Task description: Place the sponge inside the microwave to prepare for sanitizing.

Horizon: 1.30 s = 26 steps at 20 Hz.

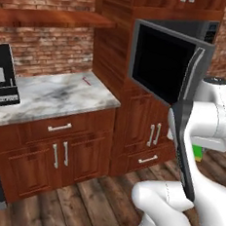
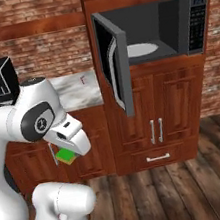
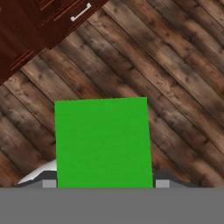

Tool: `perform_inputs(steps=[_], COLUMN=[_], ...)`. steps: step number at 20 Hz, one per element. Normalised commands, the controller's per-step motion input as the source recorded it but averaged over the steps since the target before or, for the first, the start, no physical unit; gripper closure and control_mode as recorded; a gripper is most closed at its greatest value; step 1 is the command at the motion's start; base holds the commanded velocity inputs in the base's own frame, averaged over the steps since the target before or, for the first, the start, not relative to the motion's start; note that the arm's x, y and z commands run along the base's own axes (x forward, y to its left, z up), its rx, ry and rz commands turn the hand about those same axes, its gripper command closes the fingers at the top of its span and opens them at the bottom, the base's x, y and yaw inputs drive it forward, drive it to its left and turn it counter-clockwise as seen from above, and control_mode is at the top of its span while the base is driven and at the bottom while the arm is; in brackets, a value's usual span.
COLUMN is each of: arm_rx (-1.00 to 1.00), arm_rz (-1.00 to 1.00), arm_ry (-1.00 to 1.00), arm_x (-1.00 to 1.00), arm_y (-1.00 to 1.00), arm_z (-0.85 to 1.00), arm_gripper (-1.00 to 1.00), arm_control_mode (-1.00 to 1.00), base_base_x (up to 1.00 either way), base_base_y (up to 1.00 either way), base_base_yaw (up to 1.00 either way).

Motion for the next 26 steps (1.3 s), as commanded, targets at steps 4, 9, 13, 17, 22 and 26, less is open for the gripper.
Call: perform_inputs(steps=[4, 9, 13, 17, 22, 26], arm_rx=[0.00, 0.00, 0.00, 0.00, 0.00, 0.00], arm_rz=[0.00, 0.00, 0.00, 0.00, 0.00, 0.00], arm_ry=[0.00, 0.00, 0.00, 0.00, 0.00, 0.00], arm_x=[0.00, 0.00, 0.00, 0.00, 0.00, 0.00], arm_y=[0.00, 0.00, 0.00, 0.00, 0.00, 0.00], arm_z=[0.00, 0.00, 0.00, 0.00, 0.00, 0.00], arm_gripper=[1.00, 1.00, 1.00, 1.00, 1.00, 1.00], arm_control_mode=[1.00, 1.00, 1.00, 1.00, 1.00, 1.00], base_base_x=[-0.26, -0.18, -0.10, 0.03, 0.50, 0.60], base_base_y=[-0.75, -0.72, -0.70, -0.77, -0.92, -0.72], base_base_yaw=[0.18, 0.19, 0.17, 0.18, 0.24, 0.28])
